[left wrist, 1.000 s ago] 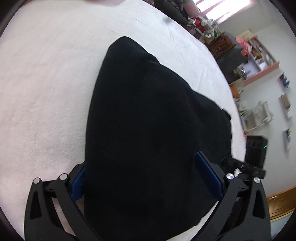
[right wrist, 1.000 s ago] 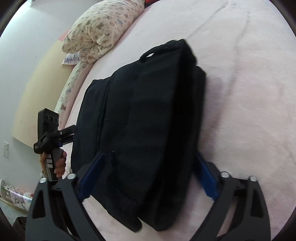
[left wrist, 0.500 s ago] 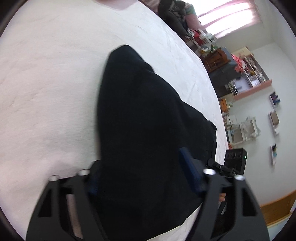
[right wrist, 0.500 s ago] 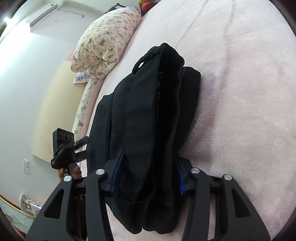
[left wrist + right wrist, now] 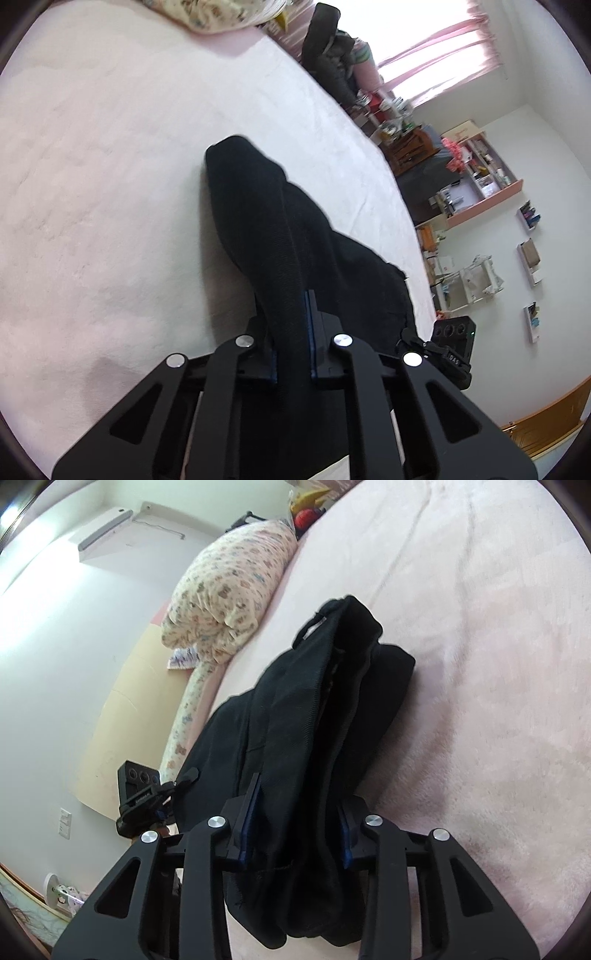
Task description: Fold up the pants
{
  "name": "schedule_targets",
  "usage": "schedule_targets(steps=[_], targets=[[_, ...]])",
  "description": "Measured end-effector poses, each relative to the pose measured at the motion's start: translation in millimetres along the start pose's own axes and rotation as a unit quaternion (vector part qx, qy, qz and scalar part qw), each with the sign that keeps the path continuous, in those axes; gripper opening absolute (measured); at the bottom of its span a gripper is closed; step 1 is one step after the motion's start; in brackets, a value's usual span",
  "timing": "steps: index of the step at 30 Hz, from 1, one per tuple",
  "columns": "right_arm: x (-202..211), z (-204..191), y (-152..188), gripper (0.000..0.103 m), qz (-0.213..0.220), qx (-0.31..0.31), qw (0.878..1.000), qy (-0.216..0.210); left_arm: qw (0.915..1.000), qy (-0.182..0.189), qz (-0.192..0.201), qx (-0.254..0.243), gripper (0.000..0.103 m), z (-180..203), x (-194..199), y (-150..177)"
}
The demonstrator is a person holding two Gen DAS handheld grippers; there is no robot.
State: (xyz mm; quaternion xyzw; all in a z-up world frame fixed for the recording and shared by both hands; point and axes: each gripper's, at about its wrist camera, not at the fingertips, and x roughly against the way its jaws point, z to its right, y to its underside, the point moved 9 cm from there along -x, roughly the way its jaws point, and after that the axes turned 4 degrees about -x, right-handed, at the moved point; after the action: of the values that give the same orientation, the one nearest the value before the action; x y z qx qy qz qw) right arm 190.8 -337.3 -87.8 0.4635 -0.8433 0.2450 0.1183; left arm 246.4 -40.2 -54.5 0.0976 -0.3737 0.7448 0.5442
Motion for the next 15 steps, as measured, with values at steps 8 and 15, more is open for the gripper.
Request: schedule_targets(steps=[8,15], targets=[[7,-16,-10,0.034,0.030,0.011,0.999,-0.029,0.9987,0.002,0.042,-0.027,0.009,20,12,-6],[9,-27,-28,0.033,0.040,0.023,0.999,-0.024,0.9967,-0.016,0.065,-0.047,0.009,27,11,-20]])
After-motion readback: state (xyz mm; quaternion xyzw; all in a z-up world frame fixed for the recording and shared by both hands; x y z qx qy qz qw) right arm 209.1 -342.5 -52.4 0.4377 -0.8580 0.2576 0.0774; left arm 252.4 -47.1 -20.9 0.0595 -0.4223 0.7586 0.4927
